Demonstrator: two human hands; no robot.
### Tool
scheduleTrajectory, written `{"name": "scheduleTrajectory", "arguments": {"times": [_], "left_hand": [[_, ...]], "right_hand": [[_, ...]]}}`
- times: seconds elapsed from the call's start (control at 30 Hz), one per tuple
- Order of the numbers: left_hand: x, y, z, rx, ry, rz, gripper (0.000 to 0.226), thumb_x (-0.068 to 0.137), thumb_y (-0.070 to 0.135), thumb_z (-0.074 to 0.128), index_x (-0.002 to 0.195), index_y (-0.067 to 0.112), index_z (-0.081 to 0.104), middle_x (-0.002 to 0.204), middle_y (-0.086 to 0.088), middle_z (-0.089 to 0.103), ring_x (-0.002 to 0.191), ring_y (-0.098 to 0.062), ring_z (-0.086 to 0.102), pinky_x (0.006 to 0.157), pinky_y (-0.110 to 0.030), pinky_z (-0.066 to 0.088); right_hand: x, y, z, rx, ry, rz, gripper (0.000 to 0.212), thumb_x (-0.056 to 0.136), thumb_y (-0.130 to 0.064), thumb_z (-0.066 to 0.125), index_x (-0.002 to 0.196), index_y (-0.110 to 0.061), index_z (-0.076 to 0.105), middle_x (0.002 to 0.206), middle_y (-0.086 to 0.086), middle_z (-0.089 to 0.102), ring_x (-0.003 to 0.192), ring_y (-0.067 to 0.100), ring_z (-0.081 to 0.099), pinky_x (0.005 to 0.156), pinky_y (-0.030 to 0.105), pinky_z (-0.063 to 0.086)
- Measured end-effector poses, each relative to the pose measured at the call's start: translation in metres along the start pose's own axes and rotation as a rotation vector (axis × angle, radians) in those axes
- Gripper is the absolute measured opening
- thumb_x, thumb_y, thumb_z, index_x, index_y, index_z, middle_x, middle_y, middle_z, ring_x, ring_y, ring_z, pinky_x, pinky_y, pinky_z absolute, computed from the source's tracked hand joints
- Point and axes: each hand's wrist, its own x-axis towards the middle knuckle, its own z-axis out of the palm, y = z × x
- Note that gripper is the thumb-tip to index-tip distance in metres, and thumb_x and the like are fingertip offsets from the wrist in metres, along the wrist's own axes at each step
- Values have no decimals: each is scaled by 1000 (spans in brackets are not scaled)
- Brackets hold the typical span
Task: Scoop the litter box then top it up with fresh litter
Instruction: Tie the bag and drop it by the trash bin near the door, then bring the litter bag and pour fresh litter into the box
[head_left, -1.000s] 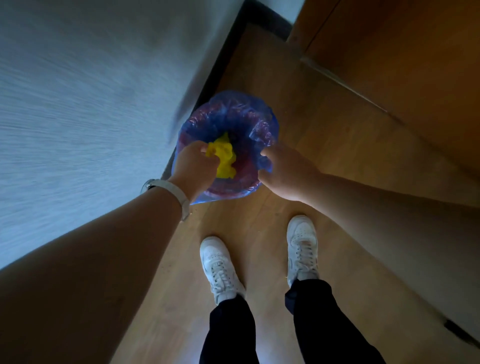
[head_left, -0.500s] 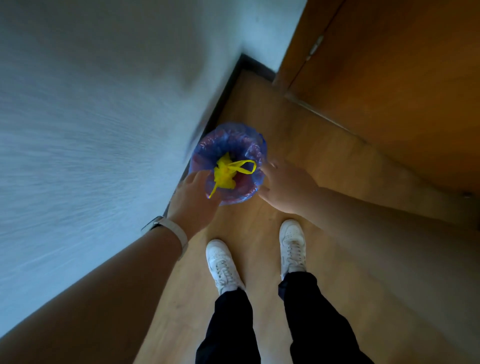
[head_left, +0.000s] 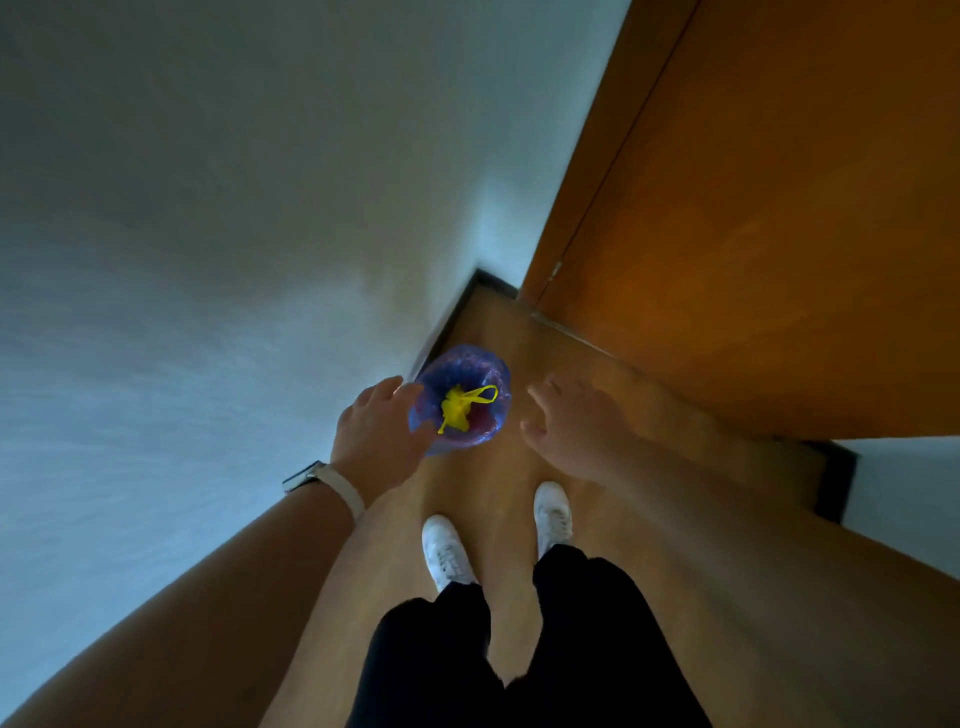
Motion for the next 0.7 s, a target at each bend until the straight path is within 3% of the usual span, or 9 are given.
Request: {"name": "scheduleTrajectory", "arguments": {"times": [0.1,0.33,0.7], "left_hand": [[-30,6,-33,52,63,54,72,74,57,33,133,22,55,145,-5,49,131,-30,45,102,-43,40],[-76,28,-79,79,166,143,82,70,62,20,136,26,52,147,-3,46,134,-27,43,103,-43,39],[-140,133,-94,140,221,331,85,69,64,18,140,29,49,149,2,43,136,-23,39,107,-39,35]], "right_hand": [[-38,-21,-30,-27,67,-10,52,92,-47,47,137,-20,43,130,4,49,119,25,48,91,36,42],[-104,-50,-77,-44,207,2,48,92,-51,43,130,-22,48,129,0,49,121,22,49,96,35,42],[-218,10,-115,-50,293,127,56,97,-55,33,145,-25,33,148,0,36,135,21,37,108,40,34]]}}
